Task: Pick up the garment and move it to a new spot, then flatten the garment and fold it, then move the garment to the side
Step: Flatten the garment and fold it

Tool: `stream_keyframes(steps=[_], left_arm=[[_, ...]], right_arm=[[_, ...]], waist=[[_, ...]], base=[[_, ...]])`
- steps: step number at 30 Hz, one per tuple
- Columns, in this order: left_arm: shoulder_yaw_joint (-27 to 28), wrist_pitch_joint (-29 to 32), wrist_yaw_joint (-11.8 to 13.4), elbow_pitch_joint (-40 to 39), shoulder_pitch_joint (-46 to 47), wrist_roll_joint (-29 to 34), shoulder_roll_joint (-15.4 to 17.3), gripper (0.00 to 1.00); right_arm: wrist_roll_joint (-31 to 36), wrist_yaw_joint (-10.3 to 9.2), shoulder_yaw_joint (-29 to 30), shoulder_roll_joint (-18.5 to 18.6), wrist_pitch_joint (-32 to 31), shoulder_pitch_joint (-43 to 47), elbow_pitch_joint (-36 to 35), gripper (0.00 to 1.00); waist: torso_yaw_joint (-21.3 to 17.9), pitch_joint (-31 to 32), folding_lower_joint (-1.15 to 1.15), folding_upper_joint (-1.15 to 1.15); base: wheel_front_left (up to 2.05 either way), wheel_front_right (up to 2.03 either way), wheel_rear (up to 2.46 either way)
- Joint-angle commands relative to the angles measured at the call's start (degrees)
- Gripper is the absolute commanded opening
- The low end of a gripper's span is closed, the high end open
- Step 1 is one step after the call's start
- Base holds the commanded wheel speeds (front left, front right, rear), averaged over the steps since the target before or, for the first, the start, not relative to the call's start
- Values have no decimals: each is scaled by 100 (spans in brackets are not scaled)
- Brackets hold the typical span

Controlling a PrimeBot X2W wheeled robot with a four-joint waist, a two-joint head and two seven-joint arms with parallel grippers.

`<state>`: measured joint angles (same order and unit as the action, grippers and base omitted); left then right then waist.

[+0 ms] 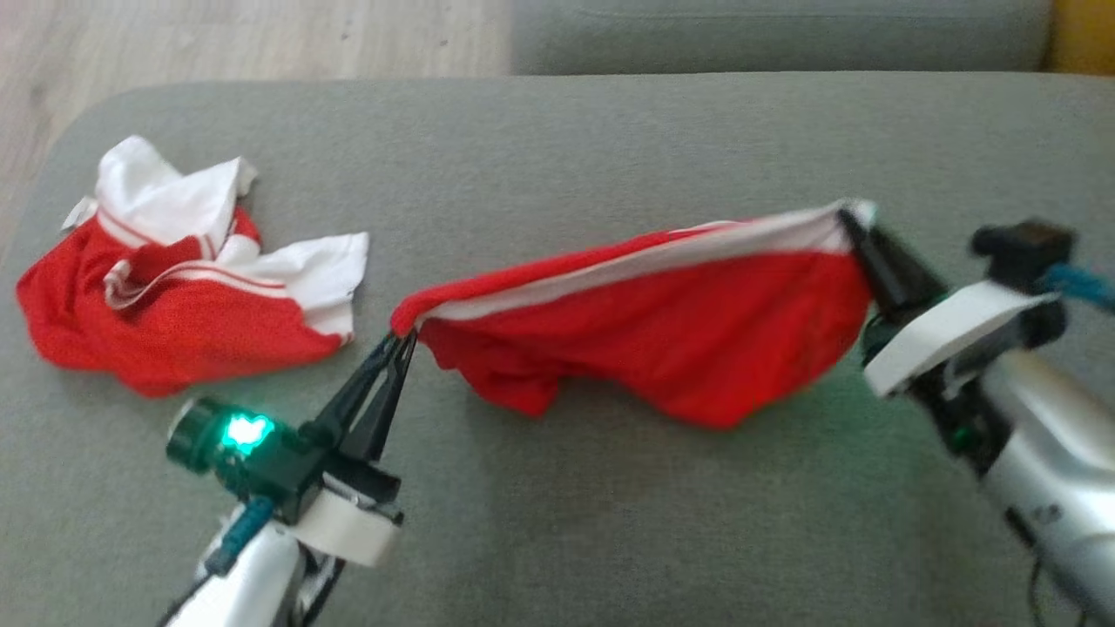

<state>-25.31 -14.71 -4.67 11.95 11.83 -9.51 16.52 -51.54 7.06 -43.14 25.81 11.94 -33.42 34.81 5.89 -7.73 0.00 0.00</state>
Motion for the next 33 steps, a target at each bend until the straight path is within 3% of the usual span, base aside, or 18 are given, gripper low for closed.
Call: stream_keyframes(steps=[1,8,12,13,17,22,27,33], left_arm=[[223,-3,-72,-326,546,-5,236,0],[-294,431,-270,-744,2738,53,667,0],[-1213,546,-278,-199,4690,-343,797,0],[-1213,546,-278,-199,4690,-343,797,0],[-1694,285,-280,923,6434,-750,617,0],[-1776,-5,-280,2047,7695,-650,206,0],[-1408,-26,-151,1899,7779,-368,164,0],[-1183,-28,-222,1413,6389,-417,264,0]], right_arm=[[-39,43,182,302,160,-266,-356,0],[674,43,1084,950,296,-1358,-1153,0],[1001,43,1385,876,303,-2442,-1139,0],[1001,43,1385,876,303,-2442,-1139,0],[1179,43,1509,671,304,-3562,-720,0],[1623,43,2003,506,305,-4539,-467,0],[2006,43,2565,402,305,-4582,-831,0],[1999,43,2850,431,306,-3311,-1355,0]], waist=[[-222,88,0,0],[-593,-251,0,0],[-700,-819,0,0],[-700,-819,0,0],[-774,-1363,0,0],[-814,-1789,0,0],[-801,-1936,0,0],[-687,-1695,0,0]], base=[[0,0,0],[0,0,0],[0,0,0],[0,0,0],[0,0,0],[0,0,0],[0,0,0],[0,0,0]])
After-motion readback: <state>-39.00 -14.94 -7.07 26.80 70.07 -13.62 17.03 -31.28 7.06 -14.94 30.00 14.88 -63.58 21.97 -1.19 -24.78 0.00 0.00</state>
